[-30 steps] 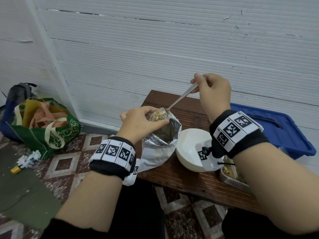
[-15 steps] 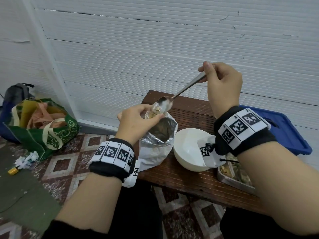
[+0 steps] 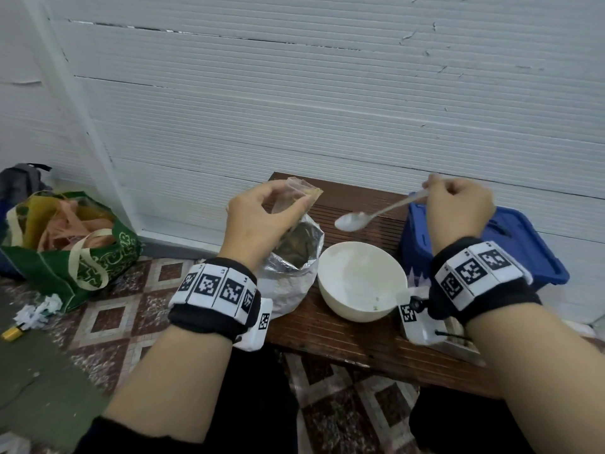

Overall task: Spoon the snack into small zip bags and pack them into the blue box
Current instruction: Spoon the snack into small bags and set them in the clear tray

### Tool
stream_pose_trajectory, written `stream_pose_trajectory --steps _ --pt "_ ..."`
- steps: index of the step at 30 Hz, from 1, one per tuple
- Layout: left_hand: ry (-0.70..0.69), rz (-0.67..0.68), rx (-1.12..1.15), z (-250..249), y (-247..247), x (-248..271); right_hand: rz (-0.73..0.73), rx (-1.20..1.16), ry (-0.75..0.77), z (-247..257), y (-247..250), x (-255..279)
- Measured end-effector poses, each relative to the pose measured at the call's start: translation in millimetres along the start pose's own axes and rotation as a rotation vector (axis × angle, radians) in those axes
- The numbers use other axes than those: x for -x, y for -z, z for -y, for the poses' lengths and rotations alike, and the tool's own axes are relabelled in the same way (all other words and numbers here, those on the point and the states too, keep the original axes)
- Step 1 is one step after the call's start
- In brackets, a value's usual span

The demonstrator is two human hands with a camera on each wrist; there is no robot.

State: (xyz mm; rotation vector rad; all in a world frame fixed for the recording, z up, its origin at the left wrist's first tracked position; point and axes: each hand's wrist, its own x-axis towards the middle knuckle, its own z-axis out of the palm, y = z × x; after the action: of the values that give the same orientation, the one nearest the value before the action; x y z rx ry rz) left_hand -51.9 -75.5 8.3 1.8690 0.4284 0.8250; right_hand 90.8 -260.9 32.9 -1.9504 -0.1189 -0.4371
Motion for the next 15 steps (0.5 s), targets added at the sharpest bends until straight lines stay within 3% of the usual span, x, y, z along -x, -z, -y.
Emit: stream_pose_trajectory --steps 10,15 --pt "-0.112 0.135 0.071 -19.8 -53.7 18.3 0.108 0.102 -0.297 -74.4 12.8 58.5" --pt "-0.114 0.153 0.095 -17.9 -74.8 26.9 0.141 0.067 -0.304 -89.2 1.4 63.9"
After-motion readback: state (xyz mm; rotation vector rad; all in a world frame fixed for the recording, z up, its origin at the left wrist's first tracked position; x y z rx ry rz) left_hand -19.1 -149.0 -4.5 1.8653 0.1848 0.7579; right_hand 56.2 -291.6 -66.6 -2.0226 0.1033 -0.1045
